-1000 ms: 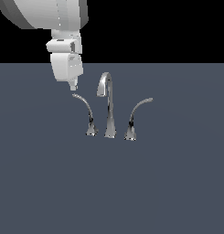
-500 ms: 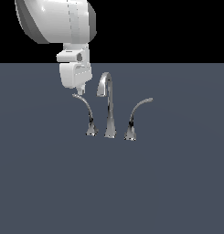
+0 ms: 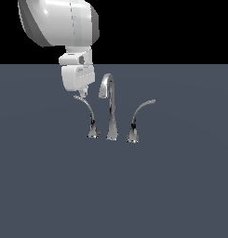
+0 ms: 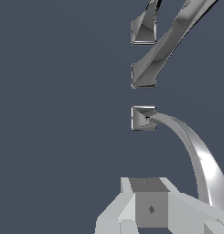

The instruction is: Turn on the faucet by rotating a designated handle.

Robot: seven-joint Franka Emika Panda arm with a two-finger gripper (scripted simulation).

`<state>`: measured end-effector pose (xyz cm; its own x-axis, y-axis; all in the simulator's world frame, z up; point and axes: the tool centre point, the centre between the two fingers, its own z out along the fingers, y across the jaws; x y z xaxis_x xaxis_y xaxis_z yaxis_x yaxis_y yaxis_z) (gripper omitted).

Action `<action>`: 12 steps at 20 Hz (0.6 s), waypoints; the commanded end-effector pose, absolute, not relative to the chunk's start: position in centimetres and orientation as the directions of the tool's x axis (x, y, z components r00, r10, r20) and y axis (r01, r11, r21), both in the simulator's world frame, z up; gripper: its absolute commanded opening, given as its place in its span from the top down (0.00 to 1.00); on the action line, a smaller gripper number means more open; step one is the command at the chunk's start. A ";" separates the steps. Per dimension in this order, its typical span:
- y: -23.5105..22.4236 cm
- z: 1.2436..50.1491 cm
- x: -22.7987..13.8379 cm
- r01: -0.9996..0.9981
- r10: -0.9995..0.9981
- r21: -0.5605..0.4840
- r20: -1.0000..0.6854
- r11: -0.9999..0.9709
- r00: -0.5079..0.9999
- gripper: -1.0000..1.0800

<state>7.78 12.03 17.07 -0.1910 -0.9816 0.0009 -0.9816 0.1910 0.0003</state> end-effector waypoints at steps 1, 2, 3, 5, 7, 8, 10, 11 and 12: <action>12.5 17.1 7.2 -0.982 -0.982 0.000 0.001 0.190 -0.190 1.00; 12.7 17.1 6.9 -0.982 -0.982 0.000 0.001 0.190 -0.190 1.00; 12.9 17.1 6.6 -0.982 -0.982 0.000 0.001 0.190 -0.190 1.00; 13.3 17.1 5.9 -0.982 -0.982 0.000 0.000 0.190 -0.190 1.00; 13.8 17.1 5.3 -0.982 -0.982 0.000 0.000 0.190 -0.190 1.00; 14.0 17.1 5.0 -0.982 -0.982 0.000 0.000 0.190 -0.190 1.00; 14.4 17.1 4.3 -0.982 -0.982 0.000 0.000 0.190 -0.190 1.00; 14.4 17.1 4.3 -0.982 -0.982 0.000 0.000 0.190 -0.190 1.00; 13.4 17.1 5.2 -0.982 -0.982 -0.009 -0.002 0.186 -0.186 1.00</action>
